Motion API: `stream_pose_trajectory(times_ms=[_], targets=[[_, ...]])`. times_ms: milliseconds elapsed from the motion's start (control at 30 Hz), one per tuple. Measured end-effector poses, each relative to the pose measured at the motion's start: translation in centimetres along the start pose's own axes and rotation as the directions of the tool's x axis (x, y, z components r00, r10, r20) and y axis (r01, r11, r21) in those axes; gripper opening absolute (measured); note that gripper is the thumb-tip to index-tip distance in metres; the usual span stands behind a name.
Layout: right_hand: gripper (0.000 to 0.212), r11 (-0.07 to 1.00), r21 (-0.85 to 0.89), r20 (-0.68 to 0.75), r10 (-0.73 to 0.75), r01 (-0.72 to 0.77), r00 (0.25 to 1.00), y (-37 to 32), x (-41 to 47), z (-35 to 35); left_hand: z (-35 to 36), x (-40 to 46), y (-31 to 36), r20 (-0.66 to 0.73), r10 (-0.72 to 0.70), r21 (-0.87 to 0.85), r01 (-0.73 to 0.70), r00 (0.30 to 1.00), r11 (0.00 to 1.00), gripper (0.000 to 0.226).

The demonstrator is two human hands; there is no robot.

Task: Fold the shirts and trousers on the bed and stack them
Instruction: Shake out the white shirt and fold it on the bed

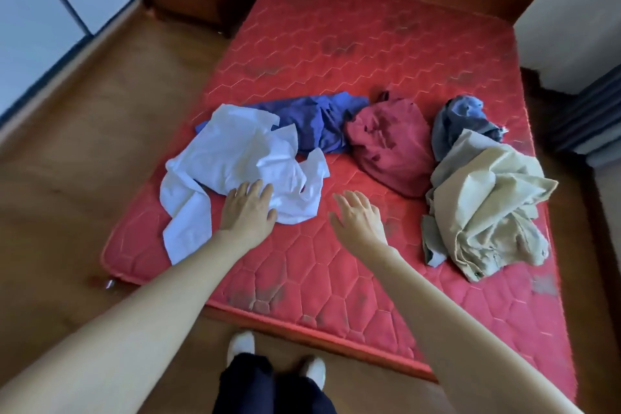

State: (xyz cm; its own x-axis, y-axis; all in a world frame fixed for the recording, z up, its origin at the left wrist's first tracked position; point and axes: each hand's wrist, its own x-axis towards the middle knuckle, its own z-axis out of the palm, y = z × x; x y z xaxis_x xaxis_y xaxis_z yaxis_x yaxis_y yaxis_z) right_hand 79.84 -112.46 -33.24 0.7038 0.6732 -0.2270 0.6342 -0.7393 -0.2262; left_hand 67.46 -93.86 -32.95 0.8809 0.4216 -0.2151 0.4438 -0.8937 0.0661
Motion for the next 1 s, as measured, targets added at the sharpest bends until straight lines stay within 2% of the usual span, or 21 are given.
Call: stream_pose_trajectory(times_ms=[267, 533, 833, 933, 1000], targets=[[0.052, 0.991, -0.041, 0.056, -0.128, 0.130, 0.990, -1.6, 11.1, 7.1, 5.5, 7.7, -5.9, 0.005, -0.059, 0.071, 0.059, 0.998, 0.996, 0.054], [0.057, 0.986, -0.040, 0.010, -0.163, 0.163, 0.987, -4.6, 25.6, 16.1, 14.6, 19.3, -13.1, -0.009, -0.085, 0.133, 0.085, 0.996, 0.987, 0.057], [0.092, 0.992, -0.084, 0.082, -0.091, 0.097, 0.993, -6.3, 37.4, 24.8, 25.6, 28.6, -20.1, 0.156, -0.182, 0.084, 0.170, 0.971, 0.982, 0.072], [0.090, 0.988, -0.104, 0.104, -0.105, 0.116, 0.989, -6.3, 39.2, 26.8, 28.3, 29.7, -21.1, 0.233, -0.237, 0.052, 0.231, 0.943, 0.972, 0.084], [0.078, 0.979, -0.125, 0.104, -0.148, 0.161, 0.984, -6.0, 39.9, 27.9, 29.5, 29.9, -21.2, 0.253, -0.254, 0.043, 0.251, 0.934, 0.967, 0.087]])
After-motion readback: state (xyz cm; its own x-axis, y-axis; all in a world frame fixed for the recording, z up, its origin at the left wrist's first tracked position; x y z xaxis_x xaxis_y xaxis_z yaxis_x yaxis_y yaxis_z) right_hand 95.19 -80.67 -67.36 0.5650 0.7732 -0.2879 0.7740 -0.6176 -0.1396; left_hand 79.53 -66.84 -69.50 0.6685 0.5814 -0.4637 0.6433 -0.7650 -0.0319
